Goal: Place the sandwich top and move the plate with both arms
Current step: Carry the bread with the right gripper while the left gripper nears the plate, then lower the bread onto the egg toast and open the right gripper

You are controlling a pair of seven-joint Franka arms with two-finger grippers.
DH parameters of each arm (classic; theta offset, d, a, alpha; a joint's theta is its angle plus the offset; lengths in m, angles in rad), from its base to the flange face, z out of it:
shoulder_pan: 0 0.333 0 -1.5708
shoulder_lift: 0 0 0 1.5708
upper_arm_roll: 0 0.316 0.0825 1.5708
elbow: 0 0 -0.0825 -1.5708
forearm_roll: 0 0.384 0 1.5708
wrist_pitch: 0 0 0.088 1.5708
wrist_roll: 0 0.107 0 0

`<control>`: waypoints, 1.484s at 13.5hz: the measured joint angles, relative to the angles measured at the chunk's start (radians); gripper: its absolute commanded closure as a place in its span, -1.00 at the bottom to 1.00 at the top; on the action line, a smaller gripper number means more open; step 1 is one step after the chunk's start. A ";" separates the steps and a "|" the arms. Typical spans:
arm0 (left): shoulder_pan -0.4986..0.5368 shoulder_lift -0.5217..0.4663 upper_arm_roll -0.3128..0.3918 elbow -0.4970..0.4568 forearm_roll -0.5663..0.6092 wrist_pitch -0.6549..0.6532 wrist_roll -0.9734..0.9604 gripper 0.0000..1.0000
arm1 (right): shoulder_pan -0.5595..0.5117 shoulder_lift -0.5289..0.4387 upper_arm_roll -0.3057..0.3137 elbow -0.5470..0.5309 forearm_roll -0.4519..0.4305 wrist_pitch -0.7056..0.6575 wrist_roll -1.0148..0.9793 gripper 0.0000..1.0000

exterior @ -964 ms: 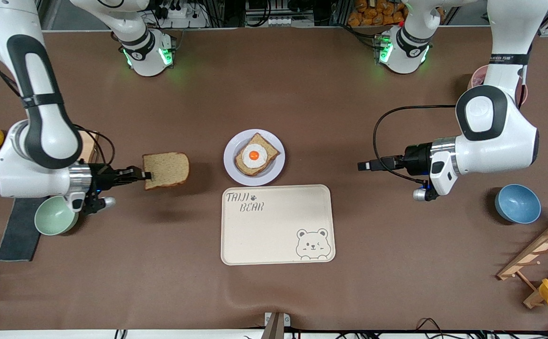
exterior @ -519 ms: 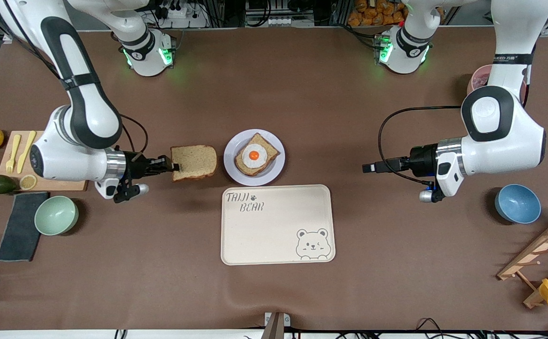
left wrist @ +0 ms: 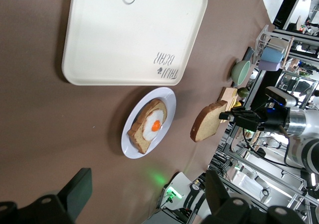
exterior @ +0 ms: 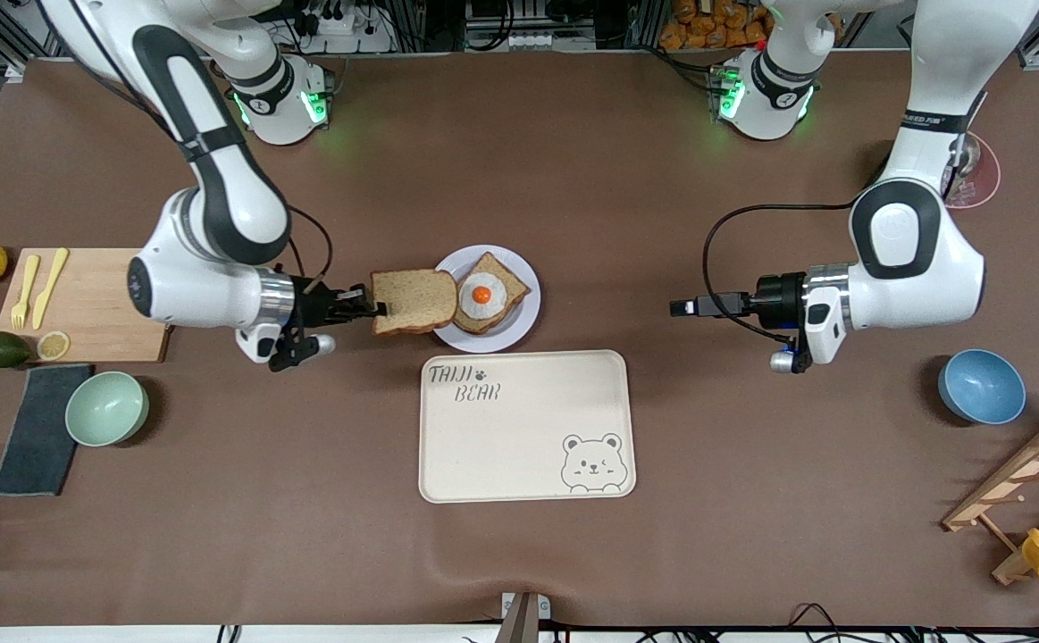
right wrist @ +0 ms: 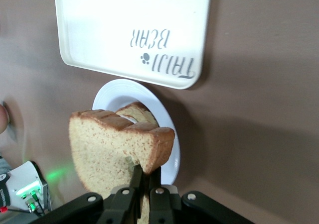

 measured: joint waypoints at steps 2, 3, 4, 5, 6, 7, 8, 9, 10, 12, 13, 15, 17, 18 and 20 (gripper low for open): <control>-0.025 0.006 -0.003 -0.023 -0.015 0.011 0.004 -1.00 | 0.069 0.000 0.000 -0.006 0.005 0.065 0.055 1.00; -0.047 0.010 -0.004 -0.033 -0.028 0.027 0.006 -1.00 | 0.104 0.000 0.000 -0.007 0.006 0.092 0.074 1.00; -0.070 0.015 -0.005 -0.045 -0.045 0.048 0.019 -1.00 | 0.129 0.002 0.000 -0.010 0.006 0.117 0.083 1.00; -0.090 0.021 -0.006 -0.059 -0.073 0.068 0.043 -1.00 | 0.143 0.006 0.000 -0.014 0.006 0.132 0.087 1.00; -0.106 0.028 -0.006 -0.077 -0.109 0.086 0.075 -1.00 | 0.149 0.012 0.000 -0.019 0.010 0.145 0.087 1.00; -0.120 0.035 -0.006 -0.096 -0.142 0.104 0.112 -1.00 | 0.155 0.020 0.000 -0.024 0.023 0.165 0.086 1.00; -0.135 0.042 -0.007 -0.114 -0.170 0.129 0.146 -1.00 | 0.168 0.029 0.000 -0.025 0.033 0.189 0.085 1.00; -0.153 0.049 -0.007 -0.132 -0.200 0.155 0.177 -1.00 | 0.183 0.040 0.000 -0.027 0.041 0.209 0.085 1.00; -0.178 0.056 -0.007 -0.148 -0.238 0.187 0.203 -1.00 | 0.197 0.052 0.000 -0.028 0.045 0.226 0.085 1.00; -0.230 0.064 -0.008 -0.174 -0.318 0.244 0.250 -1.00 | 0.216 0.069 0.000 -0.029 0.046 0.248 0.080 1.00; -0.245 0.067 -0.008 -0.183 -0.348 0.256 0.274 -1.00 | 0.217 0.075 0.000 -0.032 0.051 0.252 0.066 1.00; -0.249 0.071 -0.007 -0.194 -0.368 0.260 0.302 -1.00 | 0.217 0.085 -0.002 -0.042 0.085 0.257 0.029 1.00; -0.249 0.075 -0.003 -0.199 -0.369 0.261 0.307 -0.70 | 0.217 0.090 -0.003 -0.061 0.116 0.274 -0.003 1.00; -0.249 0.075 -0.003 -0.203 -0.369 0.261 0.308 -0.65 | 0.220 0.091 -0.002 -0.069 0.140 0.281 -0.021 1.00; -0.249 0.076 -0.003 -0.213 -0.375 0.262 0.308 -0.64 | 0.240 0.094 -0.002 -0.078 0.164 0.306 -0.033 1.00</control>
